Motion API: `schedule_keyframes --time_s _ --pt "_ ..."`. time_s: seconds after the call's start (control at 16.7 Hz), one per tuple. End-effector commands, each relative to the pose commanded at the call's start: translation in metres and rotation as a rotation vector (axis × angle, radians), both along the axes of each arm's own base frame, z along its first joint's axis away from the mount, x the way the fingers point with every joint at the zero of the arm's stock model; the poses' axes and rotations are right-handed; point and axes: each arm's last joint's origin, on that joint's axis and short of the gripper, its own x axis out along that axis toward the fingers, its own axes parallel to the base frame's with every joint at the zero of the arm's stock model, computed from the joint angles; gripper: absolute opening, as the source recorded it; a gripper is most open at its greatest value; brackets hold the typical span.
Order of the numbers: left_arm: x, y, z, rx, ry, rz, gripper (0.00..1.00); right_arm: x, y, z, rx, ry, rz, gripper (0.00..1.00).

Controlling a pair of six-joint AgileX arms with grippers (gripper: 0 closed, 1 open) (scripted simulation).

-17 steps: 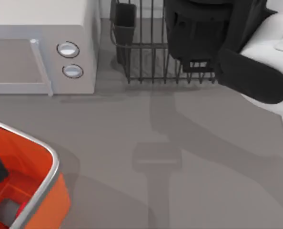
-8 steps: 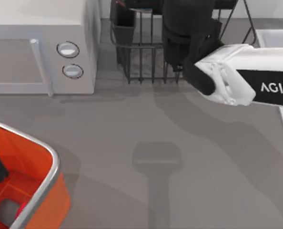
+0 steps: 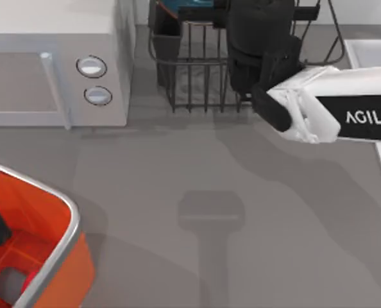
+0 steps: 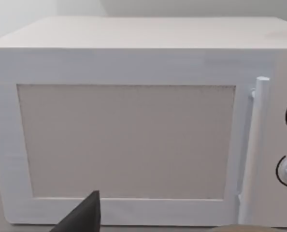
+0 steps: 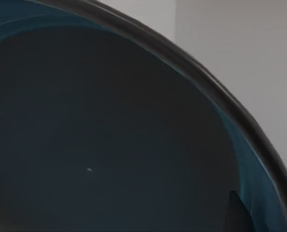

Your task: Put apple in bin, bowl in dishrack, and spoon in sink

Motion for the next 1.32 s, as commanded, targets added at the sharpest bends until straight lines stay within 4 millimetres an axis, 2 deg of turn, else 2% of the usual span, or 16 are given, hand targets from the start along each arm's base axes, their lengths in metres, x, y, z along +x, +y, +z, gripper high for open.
schedule_keyframes --time_s 0.72,1.32 --pt "0.0000 0.0000 0.0000 0.000 0.000 0.000 1.00 0.0000 0.0000 0.0000 0.000 0.000 0.000 0.98" --pt "0.0000 0.0000 0.0000 0.000 0.000 0.000 1.00 -0.0006 0.0008 0.0002 0.000 0.000 0.002 1.00"
